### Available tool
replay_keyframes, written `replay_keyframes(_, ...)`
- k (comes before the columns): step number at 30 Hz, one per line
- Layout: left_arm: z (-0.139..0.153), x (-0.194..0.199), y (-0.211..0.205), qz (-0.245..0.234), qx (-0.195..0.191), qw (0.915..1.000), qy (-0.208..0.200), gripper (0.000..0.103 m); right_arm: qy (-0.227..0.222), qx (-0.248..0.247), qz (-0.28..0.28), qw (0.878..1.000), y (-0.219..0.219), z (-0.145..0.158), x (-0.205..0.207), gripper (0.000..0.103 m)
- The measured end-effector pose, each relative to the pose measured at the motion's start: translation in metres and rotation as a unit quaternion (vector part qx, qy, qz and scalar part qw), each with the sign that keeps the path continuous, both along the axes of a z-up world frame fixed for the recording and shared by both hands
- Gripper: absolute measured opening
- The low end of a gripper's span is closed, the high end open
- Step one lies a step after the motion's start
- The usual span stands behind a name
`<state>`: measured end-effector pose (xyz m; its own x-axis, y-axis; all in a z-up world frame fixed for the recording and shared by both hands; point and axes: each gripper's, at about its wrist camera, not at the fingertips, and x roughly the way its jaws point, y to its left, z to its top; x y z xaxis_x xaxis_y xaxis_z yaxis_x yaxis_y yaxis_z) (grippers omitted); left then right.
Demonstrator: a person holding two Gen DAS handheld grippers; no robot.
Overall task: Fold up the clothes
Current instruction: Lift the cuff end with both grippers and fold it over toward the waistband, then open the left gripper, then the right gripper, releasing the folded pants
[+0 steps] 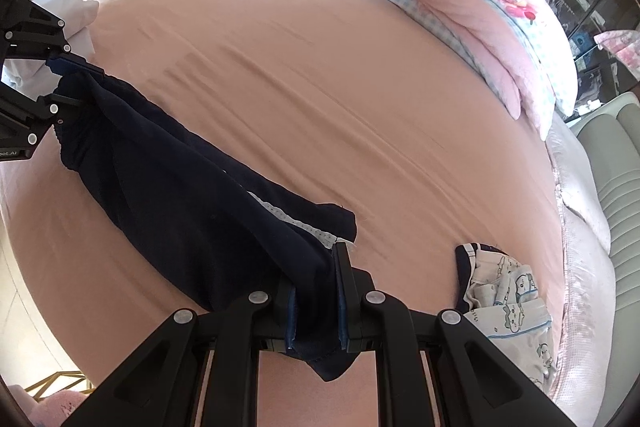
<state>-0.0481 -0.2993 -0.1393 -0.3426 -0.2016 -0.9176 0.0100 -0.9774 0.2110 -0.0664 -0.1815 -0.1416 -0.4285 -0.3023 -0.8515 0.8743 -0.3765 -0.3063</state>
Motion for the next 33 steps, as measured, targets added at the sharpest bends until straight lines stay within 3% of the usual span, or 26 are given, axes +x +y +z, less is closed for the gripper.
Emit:
replay_keyframes(8,-0.008,-0.009,-0.027,0.016,0.073,0.9967,-0.034,0.028,-0.04,0.02,0.0,0.999,-0.013,-0.019,-0.018,0.013)
replay_keyframes(15,-0.004,-0.014,-0.045,0.059,0.079,0.9938,-0.051,0.058,-0.099,-0.001,-0.027,0.995,-0.009,-0.02,-0.035,0.014)
replay_keyframes(18,0.004,-0.011,-0.052,0.075,0.095,0.9919,-0.041,0.058,-0.122,-0.014,-0.042,0.992,-0.004,-0.017,-0.04,0.014)
replay_keyframes(27,0.031,0.004,-0.037,0.065,0.073,0.9953,0.004,0.063,-0.18,-0.086,-0.103,0.974,0.028,-0.004,-0.044,0.016)
replay_keyframes(31,0.042,0.006,-0.045,0.078,0.032,0.9964,0.01,0.07,-0.218,-0.147,-0.15,0.953,0.04,-0.001,-0.058,0.016)
replay_keyframes(33,0.033,0.001,-0.05,0.095,0.03,0.9949,0.016,0.07,-0.222,-0.174,-0.167,0.945,0.038,0.001,-0.064,0.016)
